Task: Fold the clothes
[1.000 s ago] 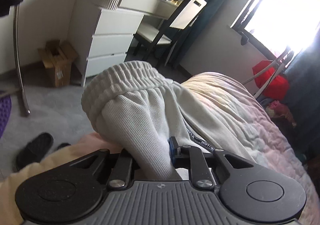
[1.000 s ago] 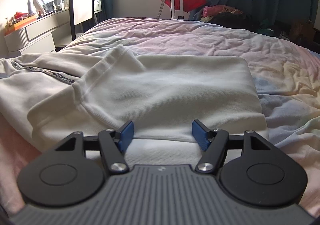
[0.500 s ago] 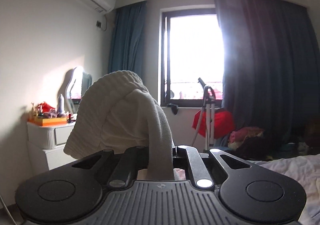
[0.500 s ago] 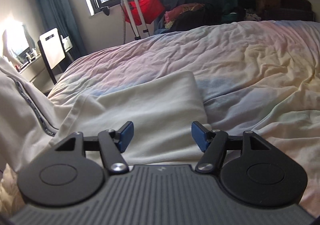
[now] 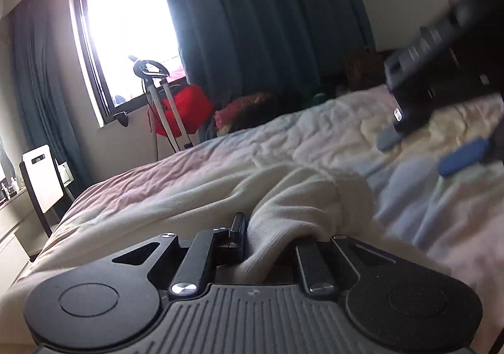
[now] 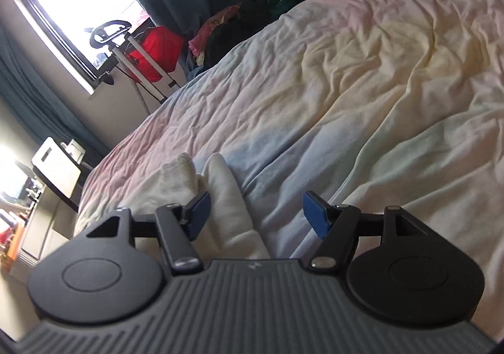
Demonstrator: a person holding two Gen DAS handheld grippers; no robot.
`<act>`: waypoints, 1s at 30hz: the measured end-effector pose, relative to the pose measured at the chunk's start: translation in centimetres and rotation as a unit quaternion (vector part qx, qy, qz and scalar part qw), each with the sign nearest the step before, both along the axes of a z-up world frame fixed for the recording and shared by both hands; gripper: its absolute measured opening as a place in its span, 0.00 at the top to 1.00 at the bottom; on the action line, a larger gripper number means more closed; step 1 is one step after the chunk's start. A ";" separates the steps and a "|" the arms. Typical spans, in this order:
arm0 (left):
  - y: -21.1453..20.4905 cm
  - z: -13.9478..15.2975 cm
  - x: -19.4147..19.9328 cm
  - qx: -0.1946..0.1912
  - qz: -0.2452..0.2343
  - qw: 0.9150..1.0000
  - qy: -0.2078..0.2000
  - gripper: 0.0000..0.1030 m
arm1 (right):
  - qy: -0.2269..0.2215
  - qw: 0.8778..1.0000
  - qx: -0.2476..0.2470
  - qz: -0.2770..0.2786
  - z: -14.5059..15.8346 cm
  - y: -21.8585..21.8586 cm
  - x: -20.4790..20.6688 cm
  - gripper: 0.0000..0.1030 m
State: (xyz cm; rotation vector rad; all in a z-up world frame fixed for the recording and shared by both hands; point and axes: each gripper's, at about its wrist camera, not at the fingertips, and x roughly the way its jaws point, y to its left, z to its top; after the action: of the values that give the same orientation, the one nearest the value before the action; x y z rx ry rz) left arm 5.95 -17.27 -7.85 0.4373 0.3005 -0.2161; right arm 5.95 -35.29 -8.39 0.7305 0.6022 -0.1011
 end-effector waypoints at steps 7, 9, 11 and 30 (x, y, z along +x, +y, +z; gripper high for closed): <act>3.6 0.2 -0.8 0.071 -0.094 0.991 0.059 0.29 | -0.044 0.986 0.157 0.018 -1.4 -0.8 -0.2 0.33; 6.8 0.6 -1.7 0.094 -0.112 0.987 0.061 0.24 | -0.038 0.985 0.169 0.019 -1.8 -0.7 -0.1 0.34; 9.3 1.1 -2.2 0.107 -0.111 0.986 0.066 0.20 | -0.031 0.982 0.183 0.029 -2.0 -0.3 0.0 0.34; 17.2 2.4 -3.1 0.071 0.016 0.995 0.062 0.13 | 0.027 0.962 0.247 0.115 -4.3 6.2 4.1 0.35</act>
State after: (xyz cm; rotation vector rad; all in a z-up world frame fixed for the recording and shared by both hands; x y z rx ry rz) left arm 2.80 -0.10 -5.44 0.5611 0.4463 -0.1923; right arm 10.03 -29.11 -12.73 1.1359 0.7712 0.2547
